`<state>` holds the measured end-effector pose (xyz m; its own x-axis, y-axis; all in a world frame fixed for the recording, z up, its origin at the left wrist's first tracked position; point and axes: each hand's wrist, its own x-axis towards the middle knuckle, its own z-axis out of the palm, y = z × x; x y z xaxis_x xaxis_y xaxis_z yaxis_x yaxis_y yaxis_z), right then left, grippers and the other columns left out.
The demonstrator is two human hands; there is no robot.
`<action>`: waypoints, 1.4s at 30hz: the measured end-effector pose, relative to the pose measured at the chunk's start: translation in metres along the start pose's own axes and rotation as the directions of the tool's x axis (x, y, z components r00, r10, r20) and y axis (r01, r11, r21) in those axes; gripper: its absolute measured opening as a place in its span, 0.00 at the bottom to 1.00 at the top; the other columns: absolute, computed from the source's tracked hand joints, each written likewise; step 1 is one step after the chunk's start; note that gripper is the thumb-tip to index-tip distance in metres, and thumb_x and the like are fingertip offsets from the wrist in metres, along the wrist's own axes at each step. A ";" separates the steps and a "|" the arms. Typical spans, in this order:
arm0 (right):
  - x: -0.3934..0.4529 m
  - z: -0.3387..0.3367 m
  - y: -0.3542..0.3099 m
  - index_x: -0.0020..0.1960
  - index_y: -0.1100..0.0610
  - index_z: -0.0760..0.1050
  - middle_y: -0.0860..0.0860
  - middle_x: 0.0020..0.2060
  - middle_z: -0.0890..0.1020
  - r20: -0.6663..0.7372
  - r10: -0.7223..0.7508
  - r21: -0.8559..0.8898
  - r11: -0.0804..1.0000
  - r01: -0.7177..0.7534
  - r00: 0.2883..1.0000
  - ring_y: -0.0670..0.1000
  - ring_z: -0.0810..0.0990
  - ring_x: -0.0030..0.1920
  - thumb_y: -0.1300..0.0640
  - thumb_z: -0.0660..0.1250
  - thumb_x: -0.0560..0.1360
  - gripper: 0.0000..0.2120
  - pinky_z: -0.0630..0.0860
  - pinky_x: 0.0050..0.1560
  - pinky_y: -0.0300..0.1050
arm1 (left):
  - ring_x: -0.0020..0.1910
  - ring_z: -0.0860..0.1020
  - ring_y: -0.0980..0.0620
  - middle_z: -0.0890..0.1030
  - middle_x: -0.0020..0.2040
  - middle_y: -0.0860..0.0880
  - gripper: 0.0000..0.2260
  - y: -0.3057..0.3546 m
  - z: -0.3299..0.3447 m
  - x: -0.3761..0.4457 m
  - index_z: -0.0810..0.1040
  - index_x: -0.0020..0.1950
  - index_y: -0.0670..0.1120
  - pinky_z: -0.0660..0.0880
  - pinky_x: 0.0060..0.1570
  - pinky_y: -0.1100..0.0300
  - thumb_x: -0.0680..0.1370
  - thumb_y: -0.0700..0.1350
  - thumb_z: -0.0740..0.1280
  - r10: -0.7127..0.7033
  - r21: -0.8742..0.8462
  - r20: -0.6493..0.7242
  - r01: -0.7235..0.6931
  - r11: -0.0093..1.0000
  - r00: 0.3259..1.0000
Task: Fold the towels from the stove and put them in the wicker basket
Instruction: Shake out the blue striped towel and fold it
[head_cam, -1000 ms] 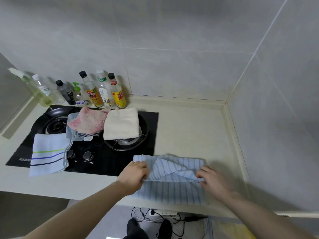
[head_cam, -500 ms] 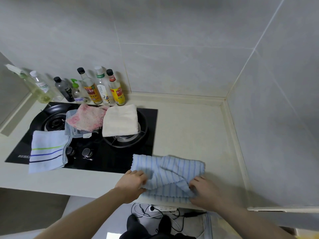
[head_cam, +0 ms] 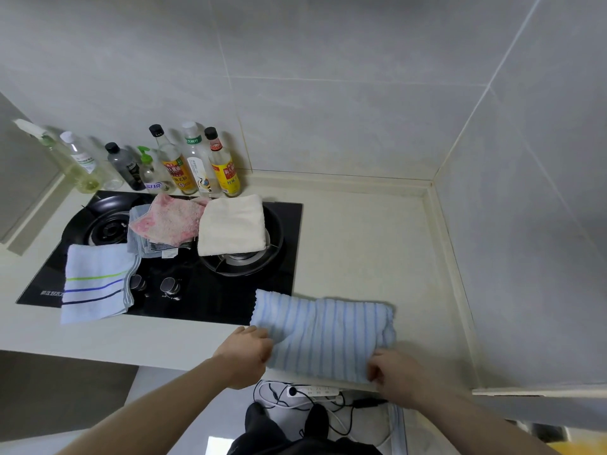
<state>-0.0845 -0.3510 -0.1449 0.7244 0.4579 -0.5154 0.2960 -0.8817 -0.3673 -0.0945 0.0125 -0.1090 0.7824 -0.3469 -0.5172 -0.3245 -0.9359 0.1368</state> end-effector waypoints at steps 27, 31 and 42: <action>0.037 -0.002 -0.011 0.66 0.57 0.75 0.56 0.59 0.82 0.105 0.654 0.909 0.243 -0.340 0.749 0.56 0.82 0.55 0.52 0.78 0.71 0.27 0.80 0.56 0.51 | 0.82 0.37 0.39 0.36 0.83 0.50 0.42 0.094 -0.014 0.053 0.44 0.83 0.57 0.48 0.79 0.37 0.76 0.57 0.66 0.033 -0.030 0.240 -0.027 0.999 0.970; 0.036 -0.001 -0.015 0.58 0.53 0.79 0.53 0.52 0.84 0.081 0.670 0.886 0.290 -0.362 0.738 0.55 0.83 0.51 0.50 0.74 0.70 0.18 0.81 0.57 0.53 | 0.81 0.38 0.38 0.38 0.83 0.51 0.40 0.099 -0.013 0.052 0.46 0.83 0.56 0.48 0.78 0.35 0.76 0.55 0.65 -0.020 0.003 0.153 0.020 1.000 0.988; 0.020 0.007 -0.007 0.60 0.54 0.80 0.54 0.51 0.85 0.066 0.654 0.881 0.316 -0.351 0.753 0.55 0.84 0.51 0.52 0.73 0.74 0.16 0.81 0.57 0.53 | 0.81 0.40 0.37 0.37 0.83 0.50 0.41 0.096 0.001 0.045 0.45 0.83 0.54 0.54 0.78 0.38 0.77 0.56 0.66 -0.036 0.038 0.243 0.027 0.999 0.969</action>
<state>-0.0766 -0.3354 -0.1579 0.6985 -0.2244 -0.6795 -0.7096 -0.3391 -0.6176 -0.0908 -0.0927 -0.1203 0.6406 -0.2878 -0.7119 -0.3232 -0.9420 0.0901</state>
